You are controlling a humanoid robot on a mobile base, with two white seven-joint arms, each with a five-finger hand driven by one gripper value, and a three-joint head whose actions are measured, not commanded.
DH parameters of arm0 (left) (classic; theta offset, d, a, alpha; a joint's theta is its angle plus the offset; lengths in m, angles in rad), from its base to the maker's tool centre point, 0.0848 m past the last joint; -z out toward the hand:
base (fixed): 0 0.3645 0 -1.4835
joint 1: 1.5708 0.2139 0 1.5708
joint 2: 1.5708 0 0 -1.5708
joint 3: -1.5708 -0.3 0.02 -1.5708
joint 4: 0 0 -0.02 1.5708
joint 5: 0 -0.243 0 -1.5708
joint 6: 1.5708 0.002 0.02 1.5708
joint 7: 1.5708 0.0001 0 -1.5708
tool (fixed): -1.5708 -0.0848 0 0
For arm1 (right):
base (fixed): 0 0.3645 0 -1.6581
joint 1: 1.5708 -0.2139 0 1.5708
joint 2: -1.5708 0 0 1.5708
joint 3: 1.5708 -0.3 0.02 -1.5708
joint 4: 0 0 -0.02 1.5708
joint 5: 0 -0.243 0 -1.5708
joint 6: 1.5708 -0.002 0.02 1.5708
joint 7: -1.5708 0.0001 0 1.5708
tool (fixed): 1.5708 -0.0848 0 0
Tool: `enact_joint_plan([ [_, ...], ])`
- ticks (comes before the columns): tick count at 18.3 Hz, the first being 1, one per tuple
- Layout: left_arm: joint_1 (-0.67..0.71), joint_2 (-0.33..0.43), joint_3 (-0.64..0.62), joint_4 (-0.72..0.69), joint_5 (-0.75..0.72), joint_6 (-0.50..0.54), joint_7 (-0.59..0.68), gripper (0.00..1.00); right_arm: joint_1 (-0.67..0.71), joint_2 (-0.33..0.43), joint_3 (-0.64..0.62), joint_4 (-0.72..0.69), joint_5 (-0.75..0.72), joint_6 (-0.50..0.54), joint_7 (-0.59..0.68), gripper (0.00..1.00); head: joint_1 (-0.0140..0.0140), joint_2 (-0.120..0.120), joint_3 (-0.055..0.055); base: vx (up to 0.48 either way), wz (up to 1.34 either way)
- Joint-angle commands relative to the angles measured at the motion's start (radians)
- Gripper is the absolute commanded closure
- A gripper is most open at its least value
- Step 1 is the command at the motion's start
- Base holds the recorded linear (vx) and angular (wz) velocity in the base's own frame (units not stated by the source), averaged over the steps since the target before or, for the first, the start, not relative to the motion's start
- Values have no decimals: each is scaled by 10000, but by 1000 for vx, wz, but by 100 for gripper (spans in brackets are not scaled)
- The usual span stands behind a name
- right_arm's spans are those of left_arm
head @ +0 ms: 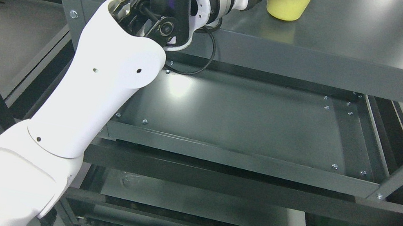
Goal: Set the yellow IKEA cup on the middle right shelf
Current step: 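Release the yellow cup on the upper shelf and withdraw the left hand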
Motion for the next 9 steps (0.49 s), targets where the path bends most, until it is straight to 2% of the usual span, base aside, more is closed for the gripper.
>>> enact_joint_plan([
  [1, -7, 175, 40, 551, -373, 47, -118, 10, 138, -175, 168, 0, -245, 3, -8, 1, 0, 0, 0, 0, 0],
  [3, -22, 175, 40, 459, -389, 17, -118, 2, 138, -175, 168, 0, -245, 3, -8, 1, 0, 0, 0, 0, 0],
  [6, -37, 175, 101, 260, -435, -90, -118, 1, 138, -175, 168, 0, -245, 3, -8, 1, 0, 0, 0, 0, 0],
  [9, -37, 175, 148, 75, -511, -733, -118, 1, 138, -175, 168, 0, -245, 3, -8, 1, 0, 0, 0, 0, 0],
])
